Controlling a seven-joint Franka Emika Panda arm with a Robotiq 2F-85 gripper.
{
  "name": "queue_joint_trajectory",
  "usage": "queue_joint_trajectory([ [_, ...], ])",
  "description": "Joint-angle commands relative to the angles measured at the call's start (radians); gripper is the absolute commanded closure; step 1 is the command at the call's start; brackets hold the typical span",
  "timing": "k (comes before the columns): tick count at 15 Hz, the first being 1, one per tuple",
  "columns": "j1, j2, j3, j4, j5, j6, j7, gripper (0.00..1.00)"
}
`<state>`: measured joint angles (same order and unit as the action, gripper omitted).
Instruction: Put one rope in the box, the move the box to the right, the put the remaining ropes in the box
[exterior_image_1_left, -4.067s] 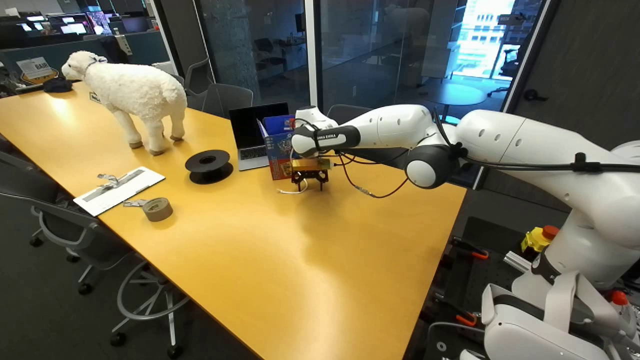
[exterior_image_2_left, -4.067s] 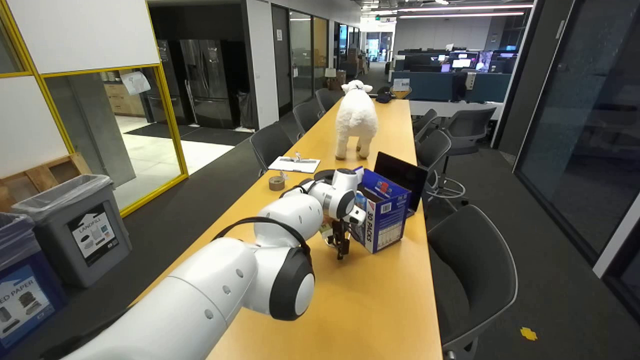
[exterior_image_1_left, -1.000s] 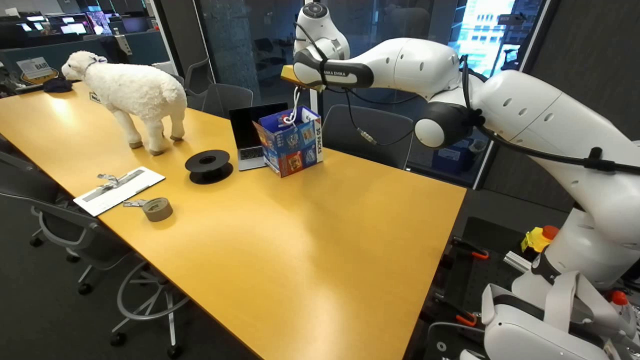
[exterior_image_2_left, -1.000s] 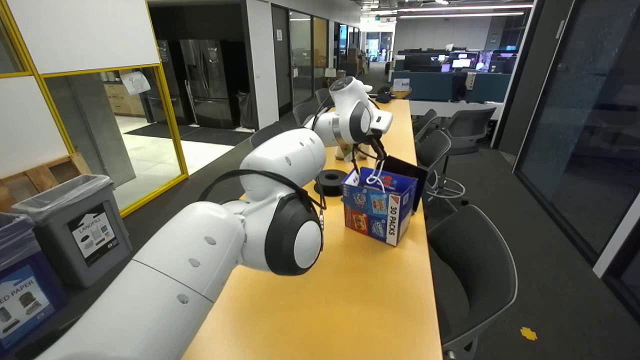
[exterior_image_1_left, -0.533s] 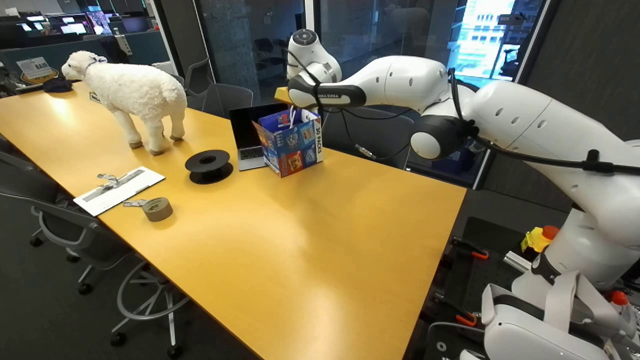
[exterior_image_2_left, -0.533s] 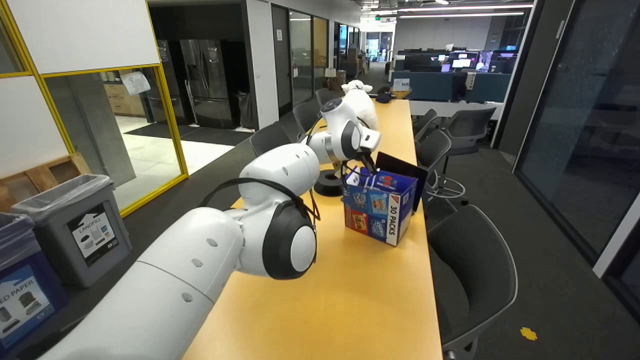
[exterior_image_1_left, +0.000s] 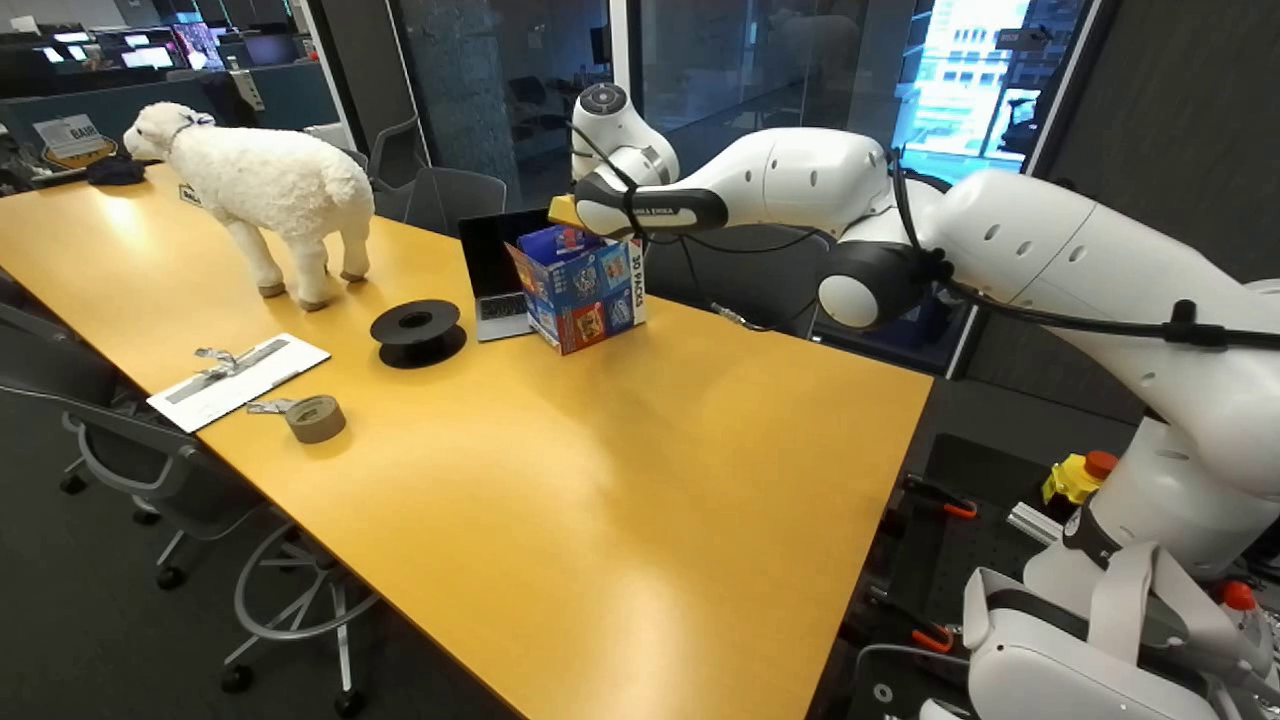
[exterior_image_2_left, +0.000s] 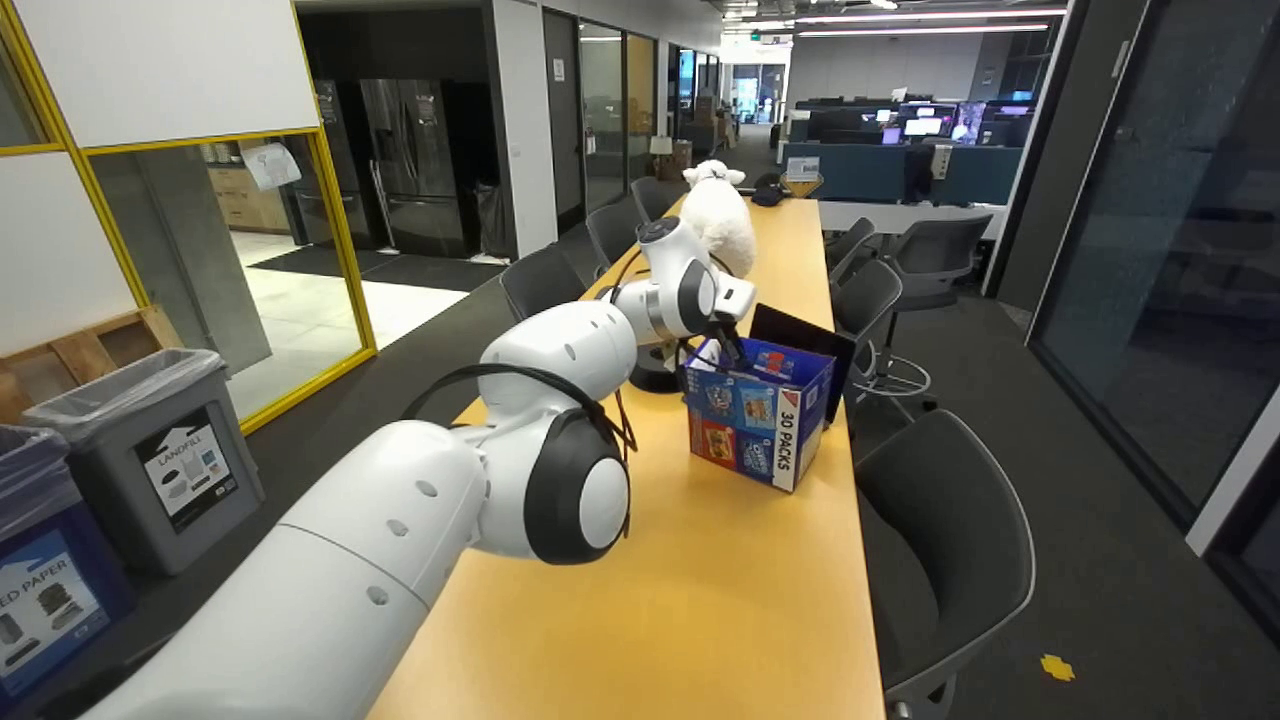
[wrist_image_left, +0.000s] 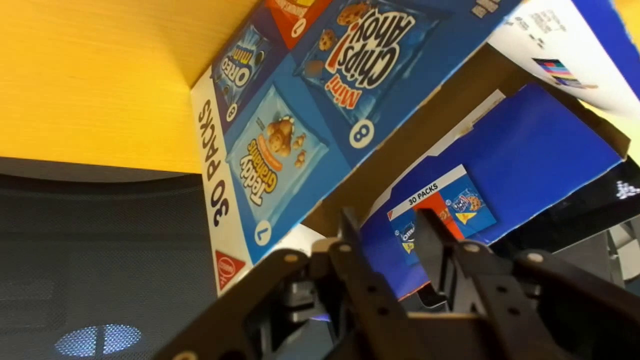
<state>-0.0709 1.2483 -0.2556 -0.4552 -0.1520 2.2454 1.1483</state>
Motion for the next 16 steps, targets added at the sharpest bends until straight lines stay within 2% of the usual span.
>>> queue_joint_trajectory([
  [1, -0.009, 0.008, 0.013, 0.026, 0.0, -0.028, -0.058, 0.33],
  [2, -0.014, 0.0, 0.023, 0.02, 0.005, -0.053, -0.096, 0.26],
  [5, -0.05, -0.047, 0.097, -0.007, 0.052, -0.129, -0.33, 0.02],
  [6, -0.067, -0.066, 0.116, -0.013, 0.063, -0.167, -0.399, 0.0],
  [9, -0.153, -0.133, 0.238, -0.023, 0.051, -0.262, -0.608, 0.0],
  [11, -0.211, -0.159, 0.277, -0.008, 0.099, -0.335, -0.753, 0.0],
  [12, -0.228, -0.182, 0.259, -0.019, 0.157, -0.369, -0.827, 0.0],
  [16, -0.317, -0.259, 0.301, -0.021, 0.267, -0.53, -1.065, 0.0],
])
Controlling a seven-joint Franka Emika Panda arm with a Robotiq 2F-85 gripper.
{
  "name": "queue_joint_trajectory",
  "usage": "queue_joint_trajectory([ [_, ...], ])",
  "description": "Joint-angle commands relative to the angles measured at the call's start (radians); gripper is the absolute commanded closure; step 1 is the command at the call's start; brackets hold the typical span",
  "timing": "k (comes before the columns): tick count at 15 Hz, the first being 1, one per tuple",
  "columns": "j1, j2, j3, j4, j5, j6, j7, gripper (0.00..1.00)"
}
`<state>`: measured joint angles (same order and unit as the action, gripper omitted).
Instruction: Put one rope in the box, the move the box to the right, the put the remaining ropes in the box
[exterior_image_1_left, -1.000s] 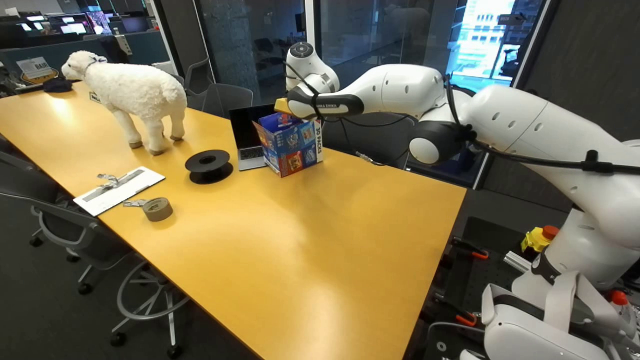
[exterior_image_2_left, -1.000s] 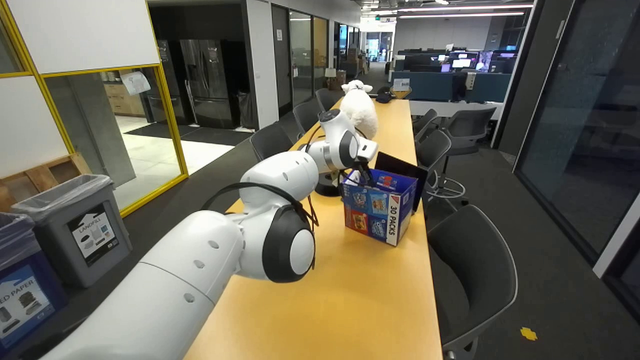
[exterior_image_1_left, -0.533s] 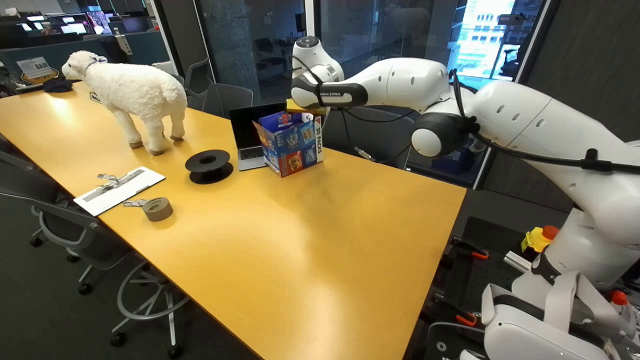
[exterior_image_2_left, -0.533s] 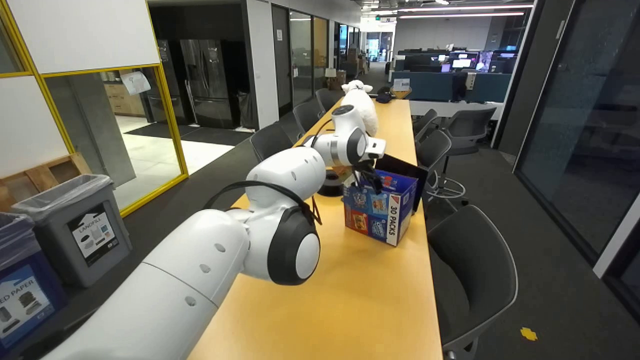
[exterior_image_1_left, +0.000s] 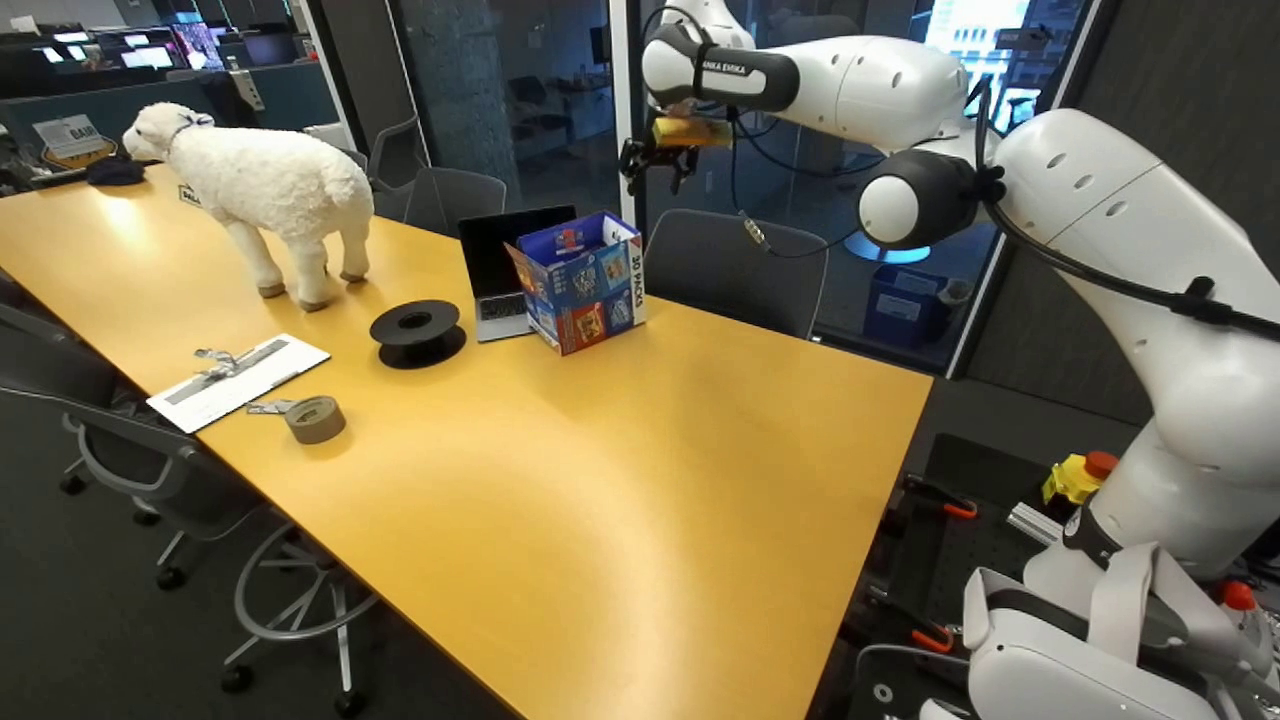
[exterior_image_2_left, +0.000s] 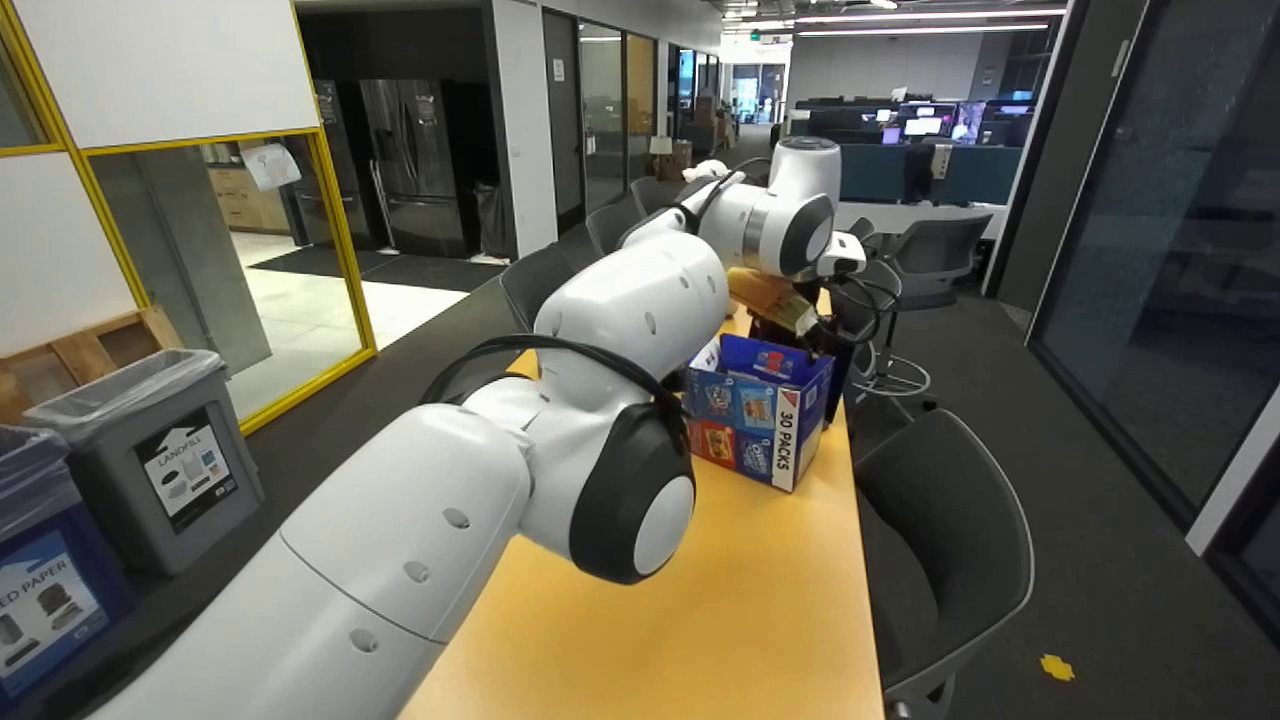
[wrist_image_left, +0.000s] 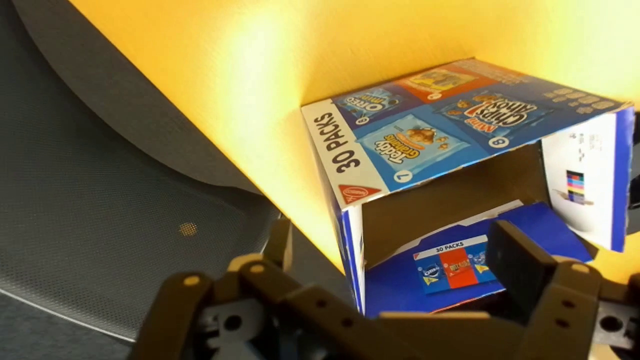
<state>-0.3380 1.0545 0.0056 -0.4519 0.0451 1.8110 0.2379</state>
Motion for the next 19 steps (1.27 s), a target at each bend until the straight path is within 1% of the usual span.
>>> queue_joint_trajectory([
  [1, -0.07, -0.082, 0.05, -0.023, 0.092, -0.139, -0.208, 0.0],
  [4, -0.107, -0.139, 0.067, -0.023, 0.133, -0.293, -0.347, 0.0],
  [7, -0.132, -0.195, 0.069, -0.023, 0.143, -0.463, -0.482, 0.0],
  [9, -0.135, -0.236, 0.062, -0.019, 0.132, -0.581, -0.577, 0.0],
  [11, -0.131, -0.272, 0.051, -0.013, 0.113, -0.675, -0.66, 0.0],
  [13, -0.129, -0.307, 0.045, -0.004, 0.105, -0.739, -0.707, 0.0],
  [15, -0.126, -0.342, 0.037, 0.003, 0.102, -0.785, -0.717, 0.0],
  [16, -0.125, -0.361, 0.033, 0.004, 0.101, -0.793, -0.71, 0.0],
  [17, -0.126, -0.324, 0.037, 0.001, 0.121, -0.76, -0.687, 0.0],
  [19, -0.126, -0.352, 0.034, 0.0, 0.121, -0.776, -0.689, 0.0],
])
